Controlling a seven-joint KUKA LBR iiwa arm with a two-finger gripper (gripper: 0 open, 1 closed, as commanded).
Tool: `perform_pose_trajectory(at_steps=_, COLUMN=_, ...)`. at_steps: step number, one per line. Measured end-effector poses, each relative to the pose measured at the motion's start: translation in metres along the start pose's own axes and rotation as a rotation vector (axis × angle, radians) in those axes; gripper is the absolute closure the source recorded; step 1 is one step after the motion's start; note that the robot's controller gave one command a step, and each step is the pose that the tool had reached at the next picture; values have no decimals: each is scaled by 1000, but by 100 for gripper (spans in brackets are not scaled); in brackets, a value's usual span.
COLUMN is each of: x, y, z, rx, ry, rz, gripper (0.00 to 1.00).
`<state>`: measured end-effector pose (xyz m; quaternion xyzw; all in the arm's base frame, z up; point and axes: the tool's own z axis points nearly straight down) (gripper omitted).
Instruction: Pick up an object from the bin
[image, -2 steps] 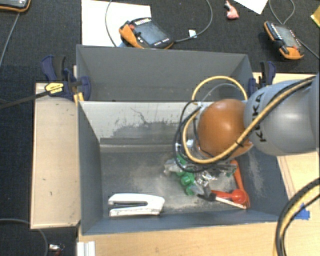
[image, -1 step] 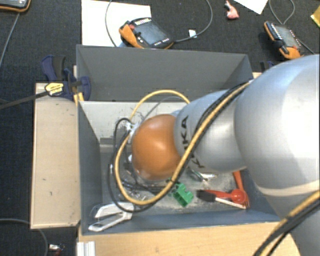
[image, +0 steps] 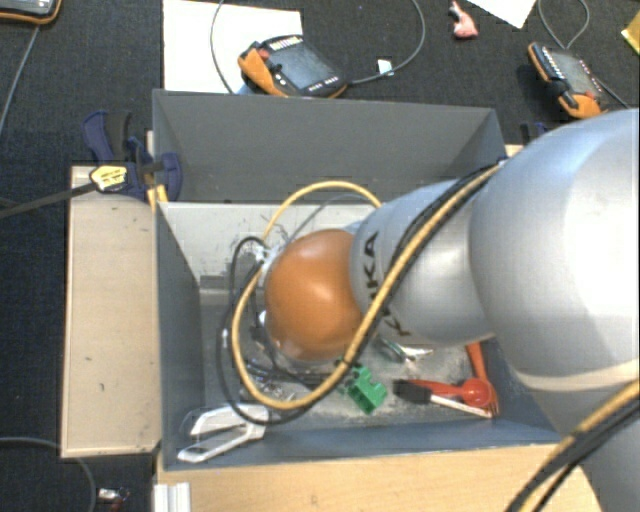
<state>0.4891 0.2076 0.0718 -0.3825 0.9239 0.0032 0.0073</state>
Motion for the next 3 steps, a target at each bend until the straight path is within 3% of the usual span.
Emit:
perform_pose_trajectory(at_steps=1, x=1, y=1, z=-50, rx=-3, ry=4, rz=2, gripper=100)
perform_pose_trajectory(at_steps=3, x=-1, y=0, z=-87, rx=0, ry=0, rz=7, gripper=100)
